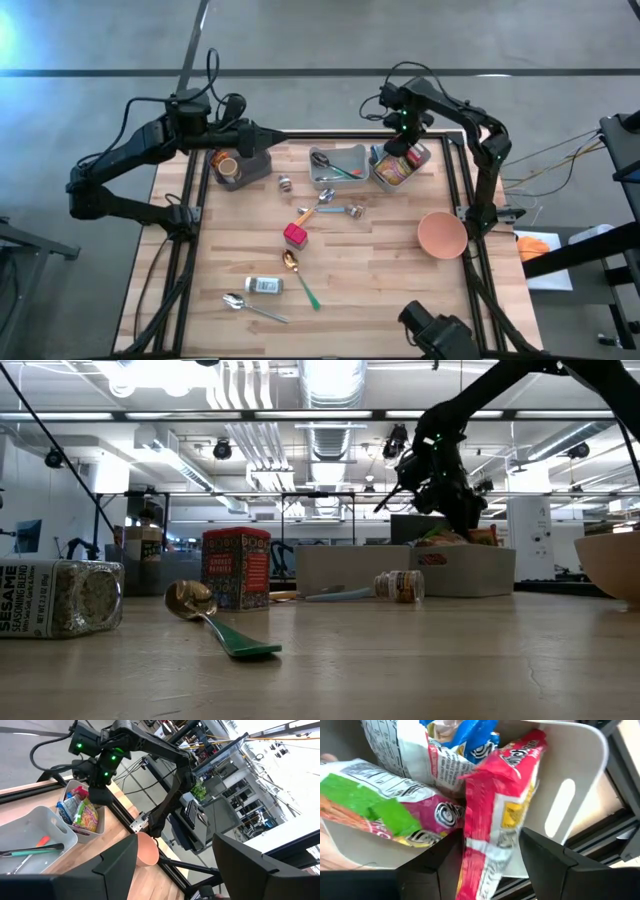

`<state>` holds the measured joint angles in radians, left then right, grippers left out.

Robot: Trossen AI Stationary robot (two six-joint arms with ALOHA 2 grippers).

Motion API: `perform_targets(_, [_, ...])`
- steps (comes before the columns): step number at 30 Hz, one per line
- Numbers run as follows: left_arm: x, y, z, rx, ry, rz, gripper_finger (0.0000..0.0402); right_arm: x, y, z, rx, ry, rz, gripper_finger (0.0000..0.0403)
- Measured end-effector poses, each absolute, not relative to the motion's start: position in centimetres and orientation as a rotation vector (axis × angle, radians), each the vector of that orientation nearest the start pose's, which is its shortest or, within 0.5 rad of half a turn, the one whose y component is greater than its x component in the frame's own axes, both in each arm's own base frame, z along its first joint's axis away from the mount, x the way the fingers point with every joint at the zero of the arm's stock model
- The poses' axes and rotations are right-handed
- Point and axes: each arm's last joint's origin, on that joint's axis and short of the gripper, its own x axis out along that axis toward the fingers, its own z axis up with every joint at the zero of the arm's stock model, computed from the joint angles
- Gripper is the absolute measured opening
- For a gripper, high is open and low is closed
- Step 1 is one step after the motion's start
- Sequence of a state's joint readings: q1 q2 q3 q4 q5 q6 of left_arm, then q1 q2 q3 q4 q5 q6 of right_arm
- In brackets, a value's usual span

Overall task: Pick & Place Food Item
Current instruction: Put the red noodle pack into the right gray bin, then put the brown seasoning bottle into the black bin

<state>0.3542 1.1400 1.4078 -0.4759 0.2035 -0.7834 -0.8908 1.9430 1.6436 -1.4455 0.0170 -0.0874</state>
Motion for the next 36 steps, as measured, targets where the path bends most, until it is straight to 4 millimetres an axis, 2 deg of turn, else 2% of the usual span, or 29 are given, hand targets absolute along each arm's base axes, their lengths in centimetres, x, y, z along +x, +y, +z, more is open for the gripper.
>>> perform_targets(11, [21.2, 7.2, 44.6, -0.84, 0.137, 0.207, 0.026, 20.6, -26.8, 26.6, 0.688, 1.567, -0.631, 0.0191])
perform_targets(24, [21.2, 7.2, 44.6, -0.84, 0.138, 0.207, 0.026, 19.4, -25.1, 30.1, 0.67, 1.446, -0.663, 0.0191])
perform_targets(30, [21.1, 7.1, 44.1, -0.836, 0.195, 0.224, 0.026, 19.0, -22.9, 32.9, 0.691, 1.305, -0.587, 0.0191])
perform_targets(36, [20.9, 7.1, 43.4, -0.798, 0.266, 0.242, 0.026, 20.4, -18.6, 35.2, 0.544, 1.244, -0.489, 0.0191])
